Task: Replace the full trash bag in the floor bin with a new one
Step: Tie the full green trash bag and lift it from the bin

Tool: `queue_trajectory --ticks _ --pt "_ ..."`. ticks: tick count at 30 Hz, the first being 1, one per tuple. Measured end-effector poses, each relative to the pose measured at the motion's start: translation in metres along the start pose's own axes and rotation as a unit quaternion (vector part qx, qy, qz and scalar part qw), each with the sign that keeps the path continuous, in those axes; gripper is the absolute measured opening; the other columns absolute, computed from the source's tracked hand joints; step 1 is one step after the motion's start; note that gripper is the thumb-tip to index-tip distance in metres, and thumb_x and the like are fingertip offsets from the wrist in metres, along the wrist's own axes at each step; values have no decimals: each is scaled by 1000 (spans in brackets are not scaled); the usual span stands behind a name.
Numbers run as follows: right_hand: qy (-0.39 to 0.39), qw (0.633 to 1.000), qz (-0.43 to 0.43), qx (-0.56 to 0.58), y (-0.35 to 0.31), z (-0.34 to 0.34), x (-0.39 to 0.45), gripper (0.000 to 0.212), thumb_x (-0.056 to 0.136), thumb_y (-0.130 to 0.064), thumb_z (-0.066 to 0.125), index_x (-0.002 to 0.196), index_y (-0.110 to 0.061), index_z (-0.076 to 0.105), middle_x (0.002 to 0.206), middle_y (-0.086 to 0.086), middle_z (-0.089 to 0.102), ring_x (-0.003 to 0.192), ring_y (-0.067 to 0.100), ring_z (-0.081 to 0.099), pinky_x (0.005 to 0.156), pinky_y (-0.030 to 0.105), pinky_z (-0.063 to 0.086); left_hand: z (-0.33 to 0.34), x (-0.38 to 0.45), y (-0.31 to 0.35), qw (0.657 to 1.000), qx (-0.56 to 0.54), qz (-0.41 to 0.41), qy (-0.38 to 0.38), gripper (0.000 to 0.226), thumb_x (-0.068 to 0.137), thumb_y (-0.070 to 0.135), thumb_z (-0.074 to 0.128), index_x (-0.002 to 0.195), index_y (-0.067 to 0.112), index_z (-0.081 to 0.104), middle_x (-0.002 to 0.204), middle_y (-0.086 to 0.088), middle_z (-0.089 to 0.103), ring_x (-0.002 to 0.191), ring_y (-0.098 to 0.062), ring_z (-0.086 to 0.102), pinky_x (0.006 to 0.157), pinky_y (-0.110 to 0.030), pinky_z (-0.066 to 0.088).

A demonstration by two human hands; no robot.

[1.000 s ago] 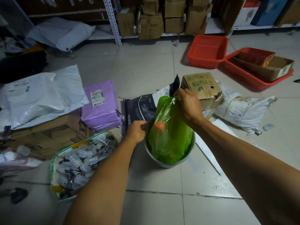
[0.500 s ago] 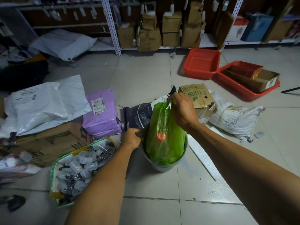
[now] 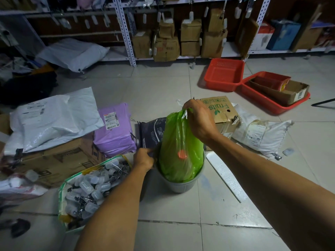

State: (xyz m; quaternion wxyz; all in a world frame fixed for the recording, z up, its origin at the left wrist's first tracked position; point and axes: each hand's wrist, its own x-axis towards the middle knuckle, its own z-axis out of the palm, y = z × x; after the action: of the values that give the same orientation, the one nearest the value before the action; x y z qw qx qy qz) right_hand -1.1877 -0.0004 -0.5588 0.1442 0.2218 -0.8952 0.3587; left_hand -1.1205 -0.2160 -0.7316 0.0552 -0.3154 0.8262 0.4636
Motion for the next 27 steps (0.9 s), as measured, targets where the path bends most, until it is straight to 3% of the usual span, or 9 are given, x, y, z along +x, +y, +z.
queue_trajectory --ticks 6,11,19,23,27 --pt "19 999 -2 40 -3 -8 2 22 86 -1 47 97 -16 59 98 8 61 92 25 55 75 40 46 0 -9 3 1000 29 -2 12 34 73 11 73 104 22 76 93 -12 75 83 -33 71 77 -45 61" --pt "31 998 3 52 -8 -16 14 20 89 -3 48 98 -17 59 100 5 60 92 21 54 74 35 44 -7 -27 16 997 75 17 27 31 82 18 71 112 23 74 105 -14 73 96 -35 67 85 -32 53" --pt "-5 998 33 45 -11 -38 17 20 93 -6 47 98 -19 60 105 -1 59 94 17 53 74 31 40 -11 -45 29 995 99 18 6 27 91 21 60 115 18 72 118 -18 67 108 -37 61 86 -31 45" --pt "-26 998 32 46 -16 -44 18 20 92 -4 49 97 -19 61 103 -2 59 93 15 53 74 28 39 -26 -49 41 993 116 16 -14 31 90 16 58 119 16 70 116 -18 70 104 -37 64 90 -39 53" --pt "-23 998 38 52 -24 -45 22 21 91 -5 49 98 -20 62 104 1 61 92 17 54 74 30 41 -51 -52 62 990 134 33 0 38 90 11 58 128 13 64 122 -15 67 111 -35 62 89 -36 48"
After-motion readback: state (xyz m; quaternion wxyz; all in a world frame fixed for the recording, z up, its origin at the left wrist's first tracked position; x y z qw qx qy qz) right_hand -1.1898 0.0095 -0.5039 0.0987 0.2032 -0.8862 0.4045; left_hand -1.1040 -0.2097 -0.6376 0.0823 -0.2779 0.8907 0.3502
